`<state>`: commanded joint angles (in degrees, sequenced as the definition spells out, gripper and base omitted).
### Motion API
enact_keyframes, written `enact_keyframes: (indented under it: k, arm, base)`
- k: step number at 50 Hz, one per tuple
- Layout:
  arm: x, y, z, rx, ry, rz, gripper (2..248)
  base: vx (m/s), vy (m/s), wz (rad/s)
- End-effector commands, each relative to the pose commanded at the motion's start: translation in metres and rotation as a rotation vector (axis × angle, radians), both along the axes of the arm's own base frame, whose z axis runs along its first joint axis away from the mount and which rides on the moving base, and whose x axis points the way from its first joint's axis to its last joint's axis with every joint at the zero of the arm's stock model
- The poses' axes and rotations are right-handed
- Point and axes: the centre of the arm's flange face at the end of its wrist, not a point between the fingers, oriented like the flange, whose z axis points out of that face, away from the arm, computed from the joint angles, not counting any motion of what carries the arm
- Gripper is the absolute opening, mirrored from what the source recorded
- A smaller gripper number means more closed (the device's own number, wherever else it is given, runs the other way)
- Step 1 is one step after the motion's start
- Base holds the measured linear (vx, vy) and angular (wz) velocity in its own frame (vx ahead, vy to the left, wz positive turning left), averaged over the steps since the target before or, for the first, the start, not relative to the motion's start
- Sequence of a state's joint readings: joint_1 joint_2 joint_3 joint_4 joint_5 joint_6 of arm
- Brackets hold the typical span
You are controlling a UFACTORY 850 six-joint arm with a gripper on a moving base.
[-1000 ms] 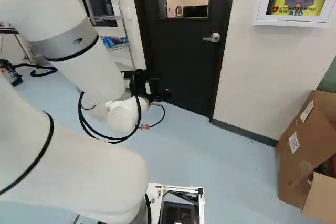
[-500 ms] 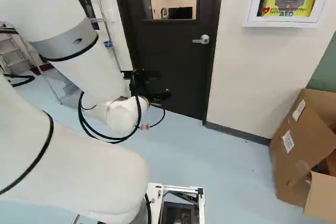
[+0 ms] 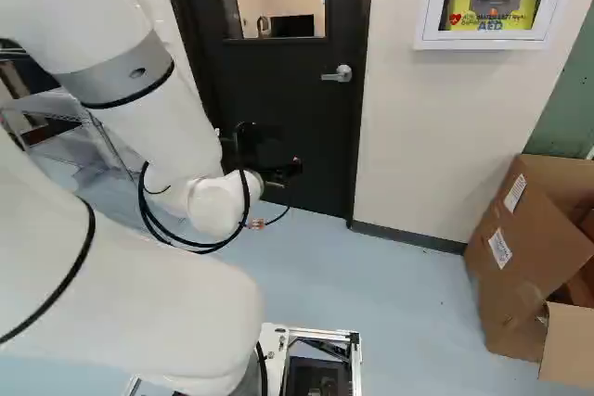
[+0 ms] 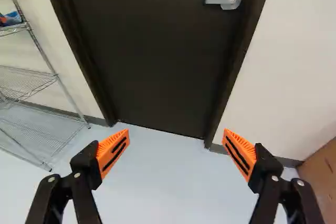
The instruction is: Open the door and move inside
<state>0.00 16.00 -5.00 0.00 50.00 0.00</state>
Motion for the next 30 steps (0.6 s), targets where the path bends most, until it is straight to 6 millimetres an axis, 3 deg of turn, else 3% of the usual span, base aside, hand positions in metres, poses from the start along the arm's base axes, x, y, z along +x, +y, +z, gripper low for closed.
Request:
enact_keyframes:
  k: [11, 30]
  arm:
    - [0.0, 0.0, 0.0, 0.0, 0.0, 0.0, 247]
    - [0.0, 0.0, 0.0, 0.0, 0.0, 0.0, 247]
  base:
    - [0.187, 0.04, -0.203]
    - [0.191, 0.077, -0.047]
